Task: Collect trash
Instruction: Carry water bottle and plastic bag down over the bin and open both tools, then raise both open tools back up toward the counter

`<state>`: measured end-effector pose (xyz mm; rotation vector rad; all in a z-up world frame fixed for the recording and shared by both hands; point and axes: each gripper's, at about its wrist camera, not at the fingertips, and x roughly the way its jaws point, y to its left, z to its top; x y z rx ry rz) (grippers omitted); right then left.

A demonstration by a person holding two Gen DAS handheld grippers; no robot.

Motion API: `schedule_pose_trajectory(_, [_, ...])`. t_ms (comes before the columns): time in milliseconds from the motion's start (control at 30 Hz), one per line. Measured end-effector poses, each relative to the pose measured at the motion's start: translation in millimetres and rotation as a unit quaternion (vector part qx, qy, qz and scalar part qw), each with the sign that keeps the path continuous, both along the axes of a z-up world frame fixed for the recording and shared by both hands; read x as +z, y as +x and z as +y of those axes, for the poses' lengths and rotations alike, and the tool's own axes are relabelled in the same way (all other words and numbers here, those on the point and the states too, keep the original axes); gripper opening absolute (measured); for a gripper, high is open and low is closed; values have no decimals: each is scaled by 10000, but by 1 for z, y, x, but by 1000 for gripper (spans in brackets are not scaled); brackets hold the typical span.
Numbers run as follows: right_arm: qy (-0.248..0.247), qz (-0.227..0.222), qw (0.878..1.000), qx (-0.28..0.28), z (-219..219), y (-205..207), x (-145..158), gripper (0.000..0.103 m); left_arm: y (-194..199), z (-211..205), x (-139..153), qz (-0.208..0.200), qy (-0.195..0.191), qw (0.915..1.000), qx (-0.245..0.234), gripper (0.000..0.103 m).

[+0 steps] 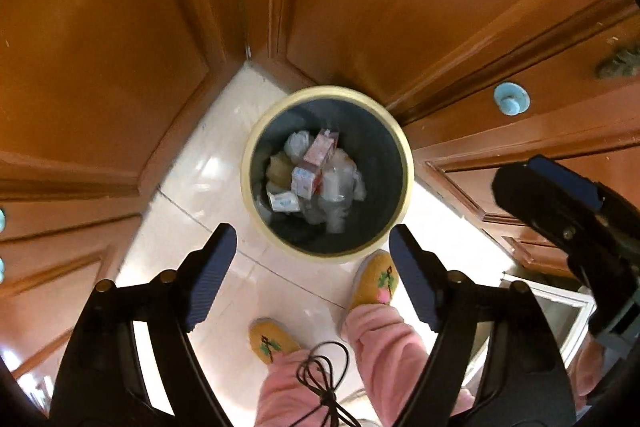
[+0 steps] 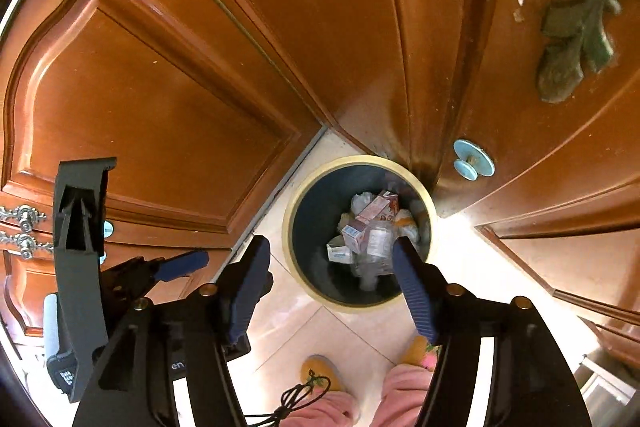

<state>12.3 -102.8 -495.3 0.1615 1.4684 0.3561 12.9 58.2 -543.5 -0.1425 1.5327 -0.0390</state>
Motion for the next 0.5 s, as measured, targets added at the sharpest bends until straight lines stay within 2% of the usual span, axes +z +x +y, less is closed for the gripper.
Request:
schedule_pose_trajectory(133, [7,-46,10000,-11,1,-2,10,67,0,6,11,-28,-151,9999,-33,77])
schedule_pose_trajectory(200, [5,-67,10000,-43,2,-3,12,67,2,7,16,41,-203,9998,-36,83])
schedule_pose_trajectory(400, [19,-140,9998,-164,-1,-6,32,67,3,11,36,47,-244,9996,121,86])
schedule_pose_trajectory(500, [3,-153,9997,-214,-4,-9,44,67,0,11,49,-10,-227,9996,148,97])
